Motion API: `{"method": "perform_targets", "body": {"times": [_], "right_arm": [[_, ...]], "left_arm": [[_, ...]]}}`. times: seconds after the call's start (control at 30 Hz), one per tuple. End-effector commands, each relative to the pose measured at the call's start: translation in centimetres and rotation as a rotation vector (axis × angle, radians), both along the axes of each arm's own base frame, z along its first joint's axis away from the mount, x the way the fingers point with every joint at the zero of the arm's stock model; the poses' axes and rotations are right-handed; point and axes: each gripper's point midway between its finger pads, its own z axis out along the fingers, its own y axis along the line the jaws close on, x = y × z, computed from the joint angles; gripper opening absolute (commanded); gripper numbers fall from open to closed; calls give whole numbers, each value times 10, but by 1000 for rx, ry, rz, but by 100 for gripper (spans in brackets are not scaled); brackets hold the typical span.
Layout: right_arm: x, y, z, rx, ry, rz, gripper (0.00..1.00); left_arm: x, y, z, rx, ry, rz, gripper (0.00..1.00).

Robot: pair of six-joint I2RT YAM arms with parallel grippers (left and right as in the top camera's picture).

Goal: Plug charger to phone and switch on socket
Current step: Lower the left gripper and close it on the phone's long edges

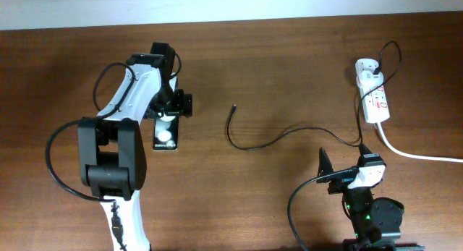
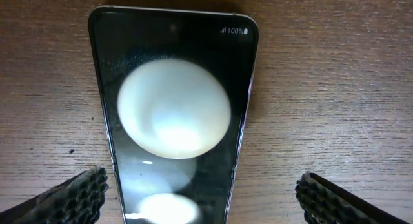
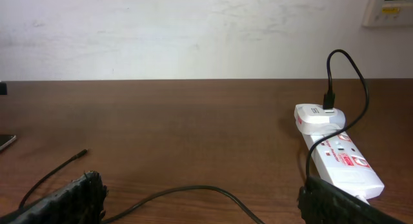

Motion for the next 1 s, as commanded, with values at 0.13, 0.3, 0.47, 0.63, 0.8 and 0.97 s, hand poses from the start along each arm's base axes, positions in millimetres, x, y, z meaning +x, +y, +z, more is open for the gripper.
{"method": "perform_targets", "body": {"times": [0.13, 0.3, 0.47, 0.63, 0.8, 0.97], "right_arm": [[0, 0, -2, 4, 0, -3, 99], [0, 0, -2, 4, 0, -3, 99], [0, 0, -2, 3, 0, -3, 99], [0, 0, -2, 3, 0, -3, 99], [0, 0, -2, 4, 0, -3, 99], [0, 0, -2, 4, 0, -3, 99]], "left_arm": [[-7, 17, -13, 13, 30, 23, 99], [-8, 23, -14, -16, 38, 48, 99], [-18, 24, -25, -13, 66, 49, 99], [-26, 22, -35, -24, 84, 37, 99], [-24, 13, -35, -81, 77, 2, 99], [-29, 13, -39, -80, 90, 16, 99]]}}
